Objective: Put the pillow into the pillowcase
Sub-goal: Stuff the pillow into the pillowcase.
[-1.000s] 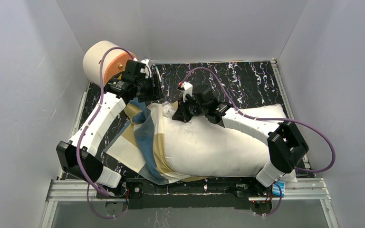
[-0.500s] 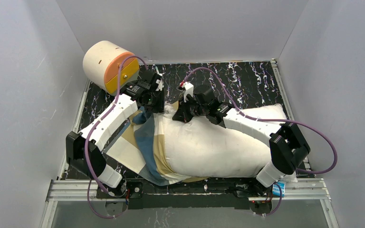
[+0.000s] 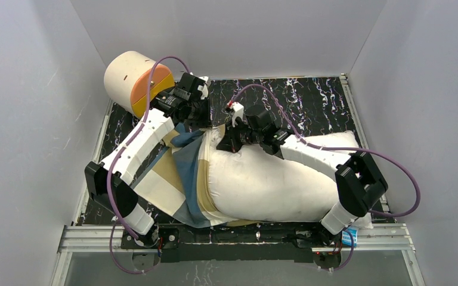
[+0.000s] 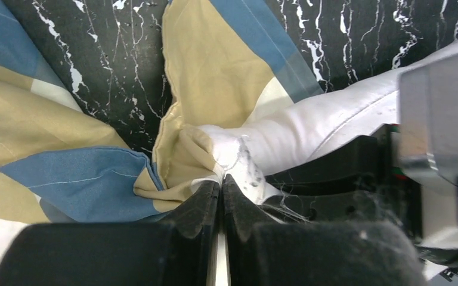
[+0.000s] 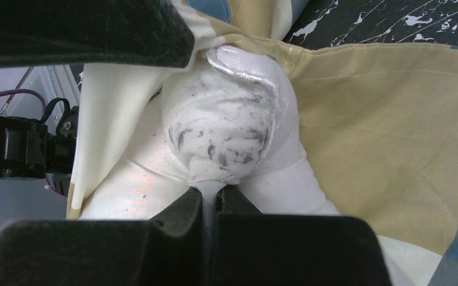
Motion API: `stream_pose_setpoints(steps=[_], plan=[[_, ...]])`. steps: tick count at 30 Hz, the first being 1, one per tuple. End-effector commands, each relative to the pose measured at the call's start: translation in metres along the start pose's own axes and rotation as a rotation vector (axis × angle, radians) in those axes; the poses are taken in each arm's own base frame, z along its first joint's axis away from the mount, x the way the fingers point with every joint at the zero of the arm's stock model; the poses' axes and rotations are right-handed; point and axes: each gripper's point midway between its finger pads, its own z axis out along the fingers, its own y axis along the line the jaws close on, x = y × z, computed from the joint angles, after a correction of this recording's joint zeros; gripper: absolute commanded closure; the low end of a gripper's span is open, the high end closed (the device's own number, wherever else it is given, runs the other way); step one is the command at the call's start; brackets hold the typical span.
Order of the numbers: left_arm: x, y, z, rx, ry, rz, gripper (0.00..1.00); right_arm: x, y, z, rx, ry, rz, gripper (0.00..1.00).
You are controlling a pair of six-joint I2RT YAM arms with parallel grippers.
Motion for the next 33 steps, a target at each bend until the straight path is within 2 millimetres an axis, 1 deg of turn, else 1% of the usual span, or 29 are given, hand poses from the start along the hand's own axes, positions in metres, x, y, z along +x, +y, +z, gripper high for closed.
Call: stream_pose_setpoints(steps=[1, 3, 7, 9, 10, 11, 13, 14, 15, 17, 18, 19, 20, 23, 25, 26, 28, 29, 30, 31, 33], plan=[[-0.063, -0.038, -0.026, 0.173, -0.262, -0.019, 0.97, 0.051, 0.020, 0.006, -0.089, 0.207, 0.117, 0.99], [-0.067, -0.039, -0.030, 0.183, -0.293, -0.007, 0.99, 0.056, 0.018, 0.008, -0.087, 0.222, 0.130, 0.99], [-0.076, -0.069, -0.048, 0.367, -0.369, -0.032, 1.00, 0.057, 0.014, 0.013, -0.075, 0.220, 0.149, 0.99], [-0.081, -0.074, -0.054, 0.409, -0.423, -0.041, 1.00, 0.055, 0.018, 0.016, -0.096, 0.218, 0.161, 0.99], [-0.083, -0.071, -0.055, 0.395, -0.443, -0.036, 1.00, 0.053, 0.020, 0.016, -0.105, 0.217, 0.169, 0.99], [-0.086, -0.064, -0.052, 0.351, -0.458, -0.028, 1.00, 0.051, 0.023, 0.015, -0.112, 0.212, 0.170, 0.99], [-0.088, -0.038, -0.041, 0.204, -0.466, -0.020, 1.00, 0.045, 0.028, 0.009, -0.116, 0.183, 0.168, 0.99], [-0.089, -0.021, -0.033, 0.117, -0.463, -0.029, 1.00, 0.043, 0.031, 0.004, -0.119, 0.162, 0.163, 0.99], [-0.090, -0.010, -0.025, 0.065, -0.446, -0.039, 1.00, 0.036, 0.038, -0.001, -0.144, 0.117, 0.136, 0.99], [-0.090, -0.001, -0.015, 0.034, -0.410, -0.053, 1.00, 0.025, 0.052, -0.013, -0.202, 0.034, 0.075, 0.99], [-0.092, -0.001, -0.013, 0.040, -0.407, -0.064, 1.00, 0.026, 0.057, -0.019, -0.221, 0.013, 0.044, 0.99], [-0.094, -0.005, -0.012, 0.064, -0.402, -0.075, 1.00, 0.028, 0.061, -0.023, -0.234, 0.004, 0.009, 0.99], [-0.096, -0.010, -0.012, 0.086, -0.401, -0.082, 1.00, 0.033, 0.061, -0.024, -0.237, 0.007, -0.017, 0.99], [-0.098, -0.029, -0.013, 0.179, -0.380, -0.093, 1.00, 0.040, 0.052, -0.020, -0.211, 0.033, -0.052, 0.99], [-0.094, -0.035, -0.013, 0.221, -0.370, -0.094, 1.00, 0.038, 0.045, -0.015, -0.170, 0.053, -0.042, 0.98], [-0.089, -0.037, -0.013, 0.237, -0.362, -0.090, 1.00, 0.033, 0.036, -0.012, -0.113, 0.050, -0.031, 0.90], [-0.076, -0.040, -0.012, 0.278, -0.346, -0.080, 1.00, 0.024, 0.026, -0.013, -0.029, 0.037, -0.010, 0.76], [-0.067, -0.040, -0.011, 0.296, -0.330, -0.074, 1.00, 0.016, 0.021, -0.015, 0.016, 0.012, -0.008, 0.72], [-0.059, -0.038, -0.009, 0.299, -0.314, -0.067, 1.00, 0.006, 0.020, -0.020, 0.036, -0.022, -0.012, 0.69], [-0.048, -0.034, -0.005, 0.288, -0.288, -0.062, 1.00, -0.004, 0.021, -0.026, 0.044, -0.049, -0.017, 0.65], [-0.036, -0.026, -0.004, 0.262, -0.268, -0.049, 1.00, -0.021, 0.022, -0.036, 0.058, -0.097, -0.046, 0.56]])
